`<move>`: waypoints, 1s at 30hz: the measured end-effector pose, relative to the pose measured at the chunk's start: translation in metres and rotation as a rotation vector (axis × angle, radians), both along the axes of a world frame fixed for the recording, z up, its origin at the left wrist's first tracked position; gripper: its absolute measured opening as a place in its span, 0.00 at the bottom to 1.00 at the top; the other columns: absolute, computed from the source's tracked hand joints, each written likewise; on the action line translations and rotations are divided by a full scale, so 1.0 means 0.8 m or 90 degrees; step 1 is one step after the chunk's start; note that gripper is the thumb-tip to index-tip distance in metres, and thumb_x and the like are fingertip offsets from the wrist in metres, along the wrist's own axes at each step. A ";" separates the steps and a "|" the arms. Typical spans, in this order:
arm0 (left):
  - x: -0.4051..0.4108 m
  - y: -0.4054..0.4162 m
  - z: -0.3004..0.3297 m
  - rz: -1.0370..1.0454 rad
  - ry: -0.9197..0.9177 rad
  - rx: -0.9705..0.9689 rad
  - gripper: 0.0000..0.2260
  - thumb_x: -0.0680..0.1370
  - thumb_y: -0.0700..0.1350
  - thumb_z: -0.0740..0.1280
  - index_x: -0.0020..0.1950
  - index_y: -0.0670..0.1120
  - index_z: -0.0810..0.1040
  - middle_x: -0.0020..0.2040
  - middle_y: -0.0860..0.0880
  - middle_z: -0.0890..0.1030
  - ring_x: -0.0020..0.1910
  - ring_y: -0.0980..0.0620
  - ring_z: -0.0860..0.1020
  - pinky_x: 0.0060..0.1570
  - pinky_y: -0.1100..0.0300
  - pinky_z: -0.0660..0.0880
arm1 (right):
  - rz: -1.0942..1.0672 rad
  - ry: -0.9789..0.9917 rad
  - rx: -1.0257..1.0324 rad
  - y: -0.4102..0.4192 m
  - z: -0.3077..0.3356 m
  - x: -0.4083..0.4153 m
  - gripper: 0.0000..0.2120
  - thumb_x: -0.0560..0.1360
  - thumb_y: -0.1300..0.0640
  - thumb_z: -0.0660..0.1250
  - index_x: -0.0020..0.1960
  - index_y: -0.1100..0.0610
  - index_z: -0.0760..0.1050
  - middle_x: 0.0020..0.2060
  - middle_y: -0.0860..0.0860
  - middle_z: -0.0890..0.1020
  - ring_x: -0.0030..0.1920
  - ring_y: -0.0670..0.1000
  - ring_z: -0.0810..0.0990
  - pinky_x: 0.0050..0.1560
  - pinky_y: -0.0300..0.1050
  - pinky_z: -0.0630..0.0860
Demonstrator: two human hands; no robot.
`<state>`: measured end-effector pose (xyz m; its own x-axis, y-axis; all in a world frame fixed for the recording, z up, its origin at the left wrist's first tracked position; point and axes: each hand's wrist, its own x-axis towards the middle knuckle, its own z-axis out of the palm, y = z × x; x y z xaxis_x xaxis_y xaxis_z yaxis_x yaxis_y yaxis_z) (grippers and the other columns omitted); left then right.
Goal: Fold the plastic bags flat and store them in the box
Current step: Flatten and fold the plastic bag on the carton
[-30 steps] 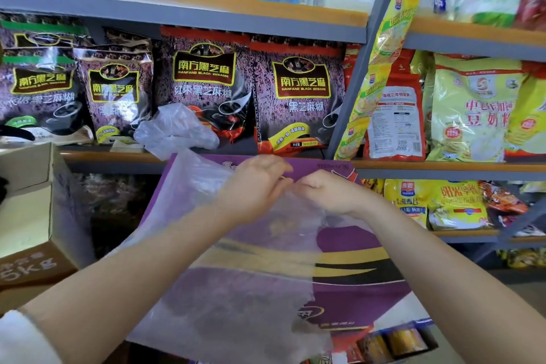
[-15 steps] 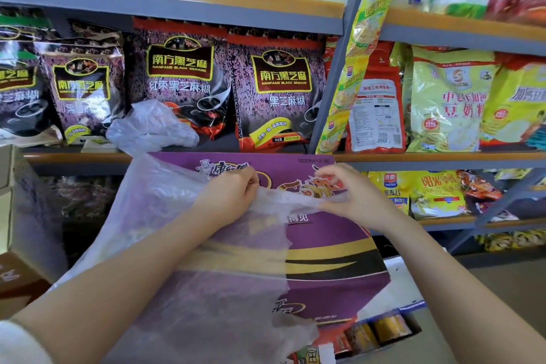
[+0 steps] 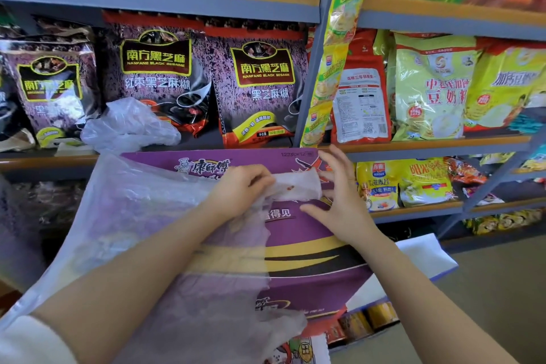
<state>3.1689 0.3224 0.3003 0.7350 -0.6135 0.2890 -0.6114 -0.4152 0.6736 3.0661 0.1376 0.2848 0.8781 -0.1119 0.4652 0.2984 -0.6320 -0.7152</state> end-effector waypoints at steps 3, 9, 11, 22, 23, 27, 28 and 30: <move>0.001 -0.001 0.003 0.015 0.017 -0.004 0.14 0.79 0.43 0.61 0.33 0.45 0.71 0.29 0.51 0.73 0.28 0.57 0.68 0.30 0.70 0.64 | -0.104 -0.092 -0.063 0.007 0.001 0.005 0.19 0.74 0.65 0.66 0.62 0.54 0.71 0.65 0.47 0.65 0.58 0.44 0.74 0.52 0.38 0.77; -0.001 0.001 -0.007 -0.010 0.009 -0.015 0.14 0.80 0.43 0.60 0.34 0.46 0.70 0.30 0.47 0.75 0.30 0.54 0.69 0.32 0.68 0.64 | -0.171 -0.007 -0.039 0.018 0.024 0.013 0.06 0.76 0.64 0.63 0.46 0.59 0.80 0.38 0.50 0.80 0.37 0.39 0.75 0.41 0.26 0.68; -0.001 0.002 -0.009 -0.014 -0.010 -0.016 0.13 0.80 0.44 0.60 0.35 0.45 0.72 0.31 0.48 0.75 0.31 0.52 0.71 0.33 0.65 0.65 | -0.085 0.114 0.215 0.017 0.029 0.016 0.08 0.77 0.63 0.62 0.42 0.57 0.77 0.37 0.50 0.79 0.37 0.39 0.75 0.45 0.32 0.70; 0.021 0.037 -0.013 -0.053 -0.202 0.134 0.25 0.72 0.65 0.48 0.42 0.46 0.73 0.35 0.53 0.75 0.34 0.53 0.71 0.34 0.57 0.67 | 0.045 0.423 0.084 -0.023 0.065 0.023 0.15 0.75 0.50 0.66 0.31 0.54 0.76 0.26 0.44 0.75 0.32 0.43 0.72 0.36 0.36 0.64; 0.023 0.042 -0.013 -0.057 -0.220 0.147 0.27 0.72 0.64 0.47 0.41 0.44 0.73 0.36 0.51 0.76 0.35 0.52 0.71 0.35 0.58 0.65 | 0.065 0.423 -0.044 -0.023 0.069 0.026 0.18 0.75 0.50 0.65 0.29 0.57 0.71 0.25 0.46 0.69 0.30 0.45 0.67 0.32 0.37 0.60; 0.038 0.063 -0.014 -0.056 -0.227 0.194 0.28 0.72 0.63 0.46 0.41 0.43 0.75 0.41 0.47 0.78 0.42 0.47 0.76 0.40 0.55 0.71 | 0.034 0.450 -0.337 -0.022 0.065 0.040 0.20 0.75 0.57 0.62 0.28 0.56 0.58 0.26 0.50 0.60 0.30 0.50 0.60 0.33 0.46 0.56; 0.040 0.067 -0.010 -0.044 -0.225 0.219 0.27 0.73 0.63 0.48 0.42 0.44 0.75 0.43 0.47 0.79 0.44 0.46 0.76 0.42 0.53 0.73 | -0.009 0.449 -0.378 -0.020 0.063 0.043 0.19 0.74 0.58 0.60 0.28 0.55 0.57 0.26 0.51 0.60 0.31 0.51 0.61 0.33 0.46 0.56; 0.044 0.076 0.000 0.006 -0.211 0.295 0.21 0.78 0.60 0.53 0.45 0.44 0.74 0.46 0.47 0.79 0.48 0.45 0.76 0.43 0.53 0.73 | -0.120 0.447 -0.475 -0.012 0.065 0.050 0.13 0.71 0.55 0.56 0.28 0.55 0.61 0.28 0.52 0.66 0.36 0.55 0.66 0.36 0.46 0.61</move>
